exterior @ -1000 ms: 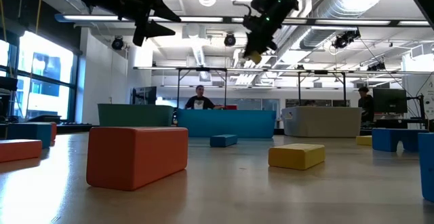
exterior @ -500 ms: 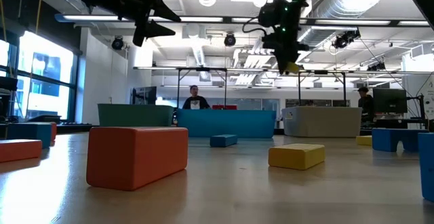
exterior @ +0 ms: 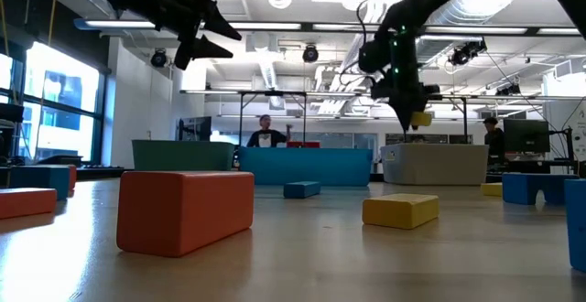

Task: Sort & place blocks by color
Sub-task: Put the yellow block into the white bin

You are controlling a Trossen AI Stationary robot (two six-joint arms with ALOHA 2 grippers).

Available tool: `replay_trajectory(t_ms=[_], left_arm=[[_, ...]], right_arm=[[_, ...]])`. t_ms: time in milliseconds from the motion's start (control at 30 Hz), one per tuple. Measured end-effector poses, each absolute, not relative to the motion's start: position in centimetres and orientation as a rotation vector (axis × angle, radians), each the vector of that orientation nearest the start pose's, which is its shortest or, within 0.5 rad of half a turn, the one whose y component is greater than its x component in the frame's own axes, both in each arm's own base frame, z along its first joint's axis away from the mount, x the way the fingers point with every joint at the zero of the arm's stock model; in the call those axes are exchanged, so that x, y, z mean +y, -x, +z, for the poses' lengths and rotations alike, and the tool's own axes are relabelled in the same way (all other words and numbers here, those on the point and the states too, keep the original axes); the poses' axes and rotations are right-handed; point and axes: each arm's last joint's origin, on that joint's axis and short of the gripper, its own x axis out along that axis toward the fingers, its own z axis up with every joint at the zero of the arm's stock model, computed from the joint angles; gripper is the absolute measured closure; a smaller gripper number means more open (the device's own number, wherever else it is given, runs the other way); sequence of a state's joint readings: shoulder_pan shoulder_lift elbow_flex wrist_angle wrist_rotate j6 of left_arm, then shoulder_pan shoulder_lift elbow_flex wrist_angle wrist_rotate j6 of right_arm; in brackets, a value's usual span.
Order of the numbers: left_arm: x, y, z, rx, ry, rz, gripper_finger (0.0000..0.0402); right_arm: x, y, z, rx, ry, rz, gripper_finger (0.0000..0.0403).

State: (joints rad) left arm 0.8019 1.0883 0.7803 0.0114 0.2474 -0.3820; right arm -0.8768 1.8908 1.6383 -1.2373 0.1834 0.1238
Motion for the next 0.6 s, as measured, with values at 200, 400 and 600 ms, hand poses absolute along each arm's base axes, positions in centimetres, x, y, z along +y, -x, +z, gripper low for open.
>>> replay_trajectory(t_ms=[200, 400, 600], left_arm=[[16.8, -17.3, 29.2, 0.156, 0.508, 0.595, 0.0188], [16.8, -17.3, 29.2, 0.164, 0.486, 0.593, 0.0188], [16.6, -16.9, 28.0, 0.282, 0.513, 0.716, 0.0188]], right_arm=[[-28.1, -22.2, 22.0, 1.409, -0.679, -0.922, 0.0297], [-28.2, -21.7, 20.9, 1.41, -0.694, -0.937, 0.0278], [-28.5, -21.9, 21.0, 1.365, -0.682, -0.964, 0.0215]])
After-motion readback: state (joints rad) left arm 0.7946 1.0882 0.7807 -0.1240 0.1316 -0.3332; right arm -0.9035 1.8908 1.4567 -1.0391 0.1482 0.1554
